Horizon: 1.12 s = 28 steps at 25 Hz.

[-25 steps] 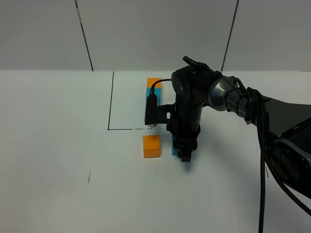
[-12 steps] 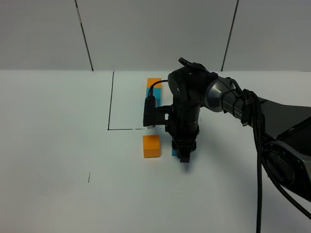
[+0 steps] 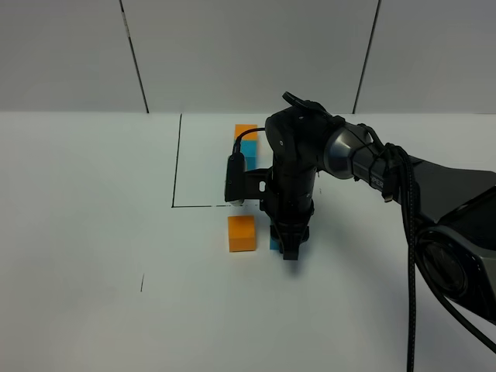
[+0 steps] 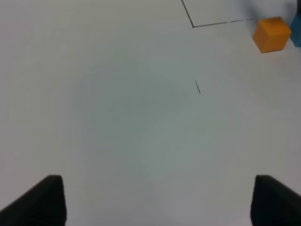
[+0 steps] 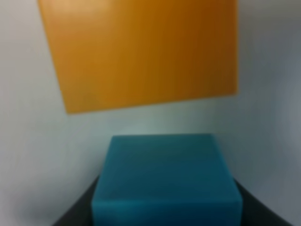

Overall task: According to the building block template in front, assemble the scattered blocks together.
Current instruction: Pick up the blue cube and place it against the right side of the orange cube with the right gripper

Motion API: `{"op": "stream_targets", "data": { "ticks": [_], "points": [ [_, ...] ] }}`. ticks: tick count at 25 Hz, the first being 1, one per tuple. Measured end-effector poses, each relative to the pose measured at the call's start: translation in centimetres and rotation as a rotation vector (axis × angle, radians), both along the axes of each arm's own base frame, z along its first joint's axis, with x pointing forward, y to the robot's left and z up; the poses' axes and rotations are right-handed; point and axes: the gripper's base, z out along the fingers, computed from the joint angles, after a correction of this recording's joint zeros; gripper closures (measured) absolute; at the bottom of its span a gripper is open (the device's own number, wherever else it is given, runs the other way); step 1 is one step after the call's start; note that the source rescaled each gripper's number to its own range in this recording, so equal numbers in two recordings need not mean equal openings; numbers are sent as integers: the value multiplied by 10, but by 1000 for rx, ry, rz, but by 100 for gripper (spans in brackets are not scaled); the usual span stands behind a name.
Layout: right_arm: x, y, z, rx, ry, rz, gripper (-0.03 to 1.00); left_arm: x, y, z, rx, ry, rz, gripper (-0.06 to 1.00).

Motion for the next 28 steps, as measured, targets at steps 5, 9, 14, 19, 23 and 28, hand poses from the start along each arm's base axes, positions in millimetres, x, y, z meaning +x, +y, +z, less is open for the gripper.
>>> {"op": "stream_targets", "data": {
  "ticks": [5,9,14,19,23,28],
  "points": [
    [-1,3,-1,5,-3,6,97,0,0,0,0,0,0,26],
    [-1,4,-1,6,-5,8,97,0,0,0,0,0,0,26],
    [-2,7,-1,9,-11,14,97,0,0,0,0,0,0,26],
    [-2,9,-1,13,-18,20,97,0,0,0,0,0,0,26],
    [-2,9,-2,12,-17,22,97,0,0,0,0,0,0,26],
    [-3,10,-1,14,-20,29,97,0,0,0,0,0,0,26]
  ]
}}
